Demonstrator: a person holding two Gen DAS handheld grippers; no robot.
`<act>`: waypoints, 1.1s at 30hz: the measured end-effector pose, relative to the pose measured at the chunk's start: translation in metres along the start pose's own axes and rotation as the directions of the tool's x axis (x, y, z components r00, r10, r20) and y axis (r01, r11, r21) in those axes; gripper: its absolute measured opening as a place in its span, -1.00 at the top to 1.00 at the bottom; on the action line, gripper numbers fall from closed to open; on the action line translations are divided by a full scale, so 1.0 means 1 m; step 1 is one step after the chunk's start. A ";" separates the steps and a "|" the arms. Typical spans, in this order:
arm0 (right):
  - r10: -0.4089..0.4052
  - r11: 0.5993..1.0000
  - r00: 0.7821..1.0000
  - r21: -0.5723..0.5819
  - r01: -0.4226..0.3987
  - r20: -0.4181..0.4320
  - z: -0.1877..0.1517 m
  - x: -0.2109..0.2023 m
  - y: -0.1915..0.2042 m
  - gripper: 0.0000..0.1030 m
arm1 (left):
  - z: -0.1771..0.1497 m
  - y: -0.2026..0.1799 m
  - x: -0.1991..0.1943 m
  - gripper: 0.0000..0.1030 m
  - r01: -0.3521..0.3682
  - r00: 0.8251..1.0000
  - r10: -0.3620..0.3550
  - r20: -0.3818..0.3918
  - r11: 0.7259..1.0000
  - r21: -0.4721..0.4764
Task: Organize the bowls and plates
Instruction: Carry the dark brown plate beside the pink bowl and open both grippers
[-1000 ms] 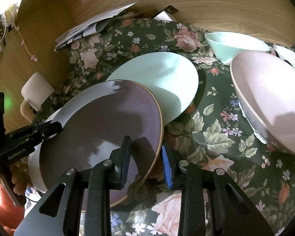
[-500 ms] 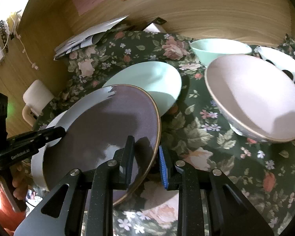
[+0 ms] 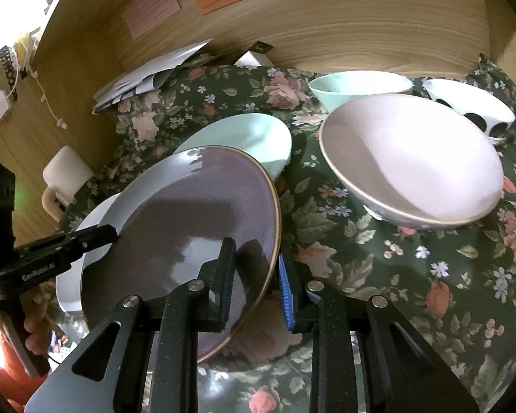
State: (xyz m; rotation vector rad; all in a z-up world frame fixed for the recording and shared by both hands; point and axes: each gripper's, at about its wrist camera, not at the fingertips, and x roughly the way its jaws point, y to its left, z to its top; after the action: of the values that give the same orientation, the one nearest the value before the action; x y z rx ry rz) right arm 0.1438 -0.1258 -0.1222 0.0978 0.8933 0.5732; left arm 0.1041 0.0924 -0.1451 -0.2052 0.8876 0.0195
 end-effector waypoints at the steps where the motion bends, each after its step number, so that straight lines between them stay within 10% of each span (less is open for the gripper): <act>1: -0.002 1.000 1.000 0.001 0.002 0.003 -0.001 -0.001 -0.001 0.59 | -0.001 -0.002 -0.001 0.56 0.000 1.000 0.000 0.002 1.000 0.002; 33: -0.031 0.997 0.999 0.077 0.030 0.016 -0.033 -0.043 -0.041 0.58 | -0.032 -0.063 0.002 0.56 0.044 0.998 -0.039 -0.057 0.995 0.086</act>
State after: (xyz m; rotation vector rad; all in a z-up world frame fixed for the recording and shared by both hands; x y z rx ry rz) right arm 0.1157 -0.1876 -0.1256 0.1582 0.8985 0.5092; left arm 0.0876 0.0243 -0.1557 -0.1435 0.9366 -0.0634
